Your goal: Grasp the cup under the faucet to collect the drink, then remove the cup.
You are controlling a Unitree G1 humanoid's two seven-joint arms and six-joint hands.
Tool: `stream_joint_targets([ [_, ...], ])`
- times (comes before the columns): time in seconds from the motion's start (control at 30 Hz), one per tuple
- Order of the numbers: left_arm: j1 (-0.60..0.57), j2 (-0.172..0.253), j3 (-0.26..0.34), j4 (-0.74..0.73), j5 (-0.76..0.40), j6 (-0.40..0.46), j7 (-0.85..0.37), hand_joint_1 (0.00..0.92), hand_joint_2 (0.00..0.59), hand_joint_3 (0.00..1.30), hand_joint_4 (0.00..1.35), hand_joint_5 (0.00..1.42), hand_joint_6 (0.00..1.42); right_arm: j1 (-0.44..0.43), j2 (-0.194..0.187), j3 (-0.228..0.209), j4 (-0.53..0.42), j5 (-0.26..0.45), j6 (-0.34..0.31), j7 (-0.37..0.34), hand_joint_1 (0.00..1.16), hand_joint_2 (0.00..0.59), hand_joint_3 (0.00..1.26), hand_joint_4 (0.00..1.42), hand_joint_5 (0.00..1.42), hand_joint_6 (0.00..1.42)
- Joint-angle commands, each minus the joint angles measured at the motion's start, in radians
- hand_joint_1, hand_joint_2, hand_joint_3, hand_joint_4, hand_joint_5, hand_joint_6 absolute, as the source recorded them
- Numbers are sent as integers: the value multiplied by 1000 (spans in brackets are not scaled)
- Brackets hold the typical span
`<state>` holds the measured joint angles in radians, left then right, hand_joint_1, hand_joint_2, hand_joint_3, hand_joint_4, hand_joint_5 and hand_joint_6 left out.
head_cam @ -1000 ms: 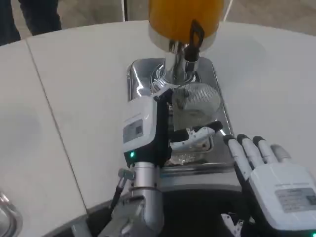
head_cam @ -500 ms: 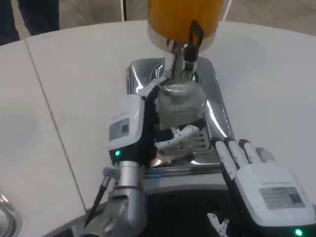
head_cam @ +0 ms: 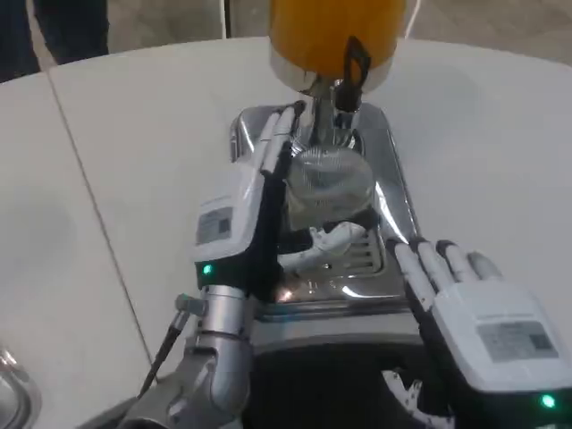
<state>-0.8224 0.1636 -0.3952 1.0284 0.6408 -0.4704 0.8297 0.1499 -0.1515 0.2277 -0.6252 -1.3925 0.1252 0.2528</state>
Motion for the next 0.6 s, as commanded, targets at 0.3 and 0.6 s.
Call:
stream_joint_targets([
  [0.3,46,81,23,-66,-12,8,-118,302,36,0,0,165,146,48,14,-24,-77,61,11,-7,621,479,0,0,0,33],
  [0.6,91,192,96,-107,-43,71,-199,302,41,0,0,98,77,-20,53,6,-17,77,11,-25,619,479,0,0,0,32],
])
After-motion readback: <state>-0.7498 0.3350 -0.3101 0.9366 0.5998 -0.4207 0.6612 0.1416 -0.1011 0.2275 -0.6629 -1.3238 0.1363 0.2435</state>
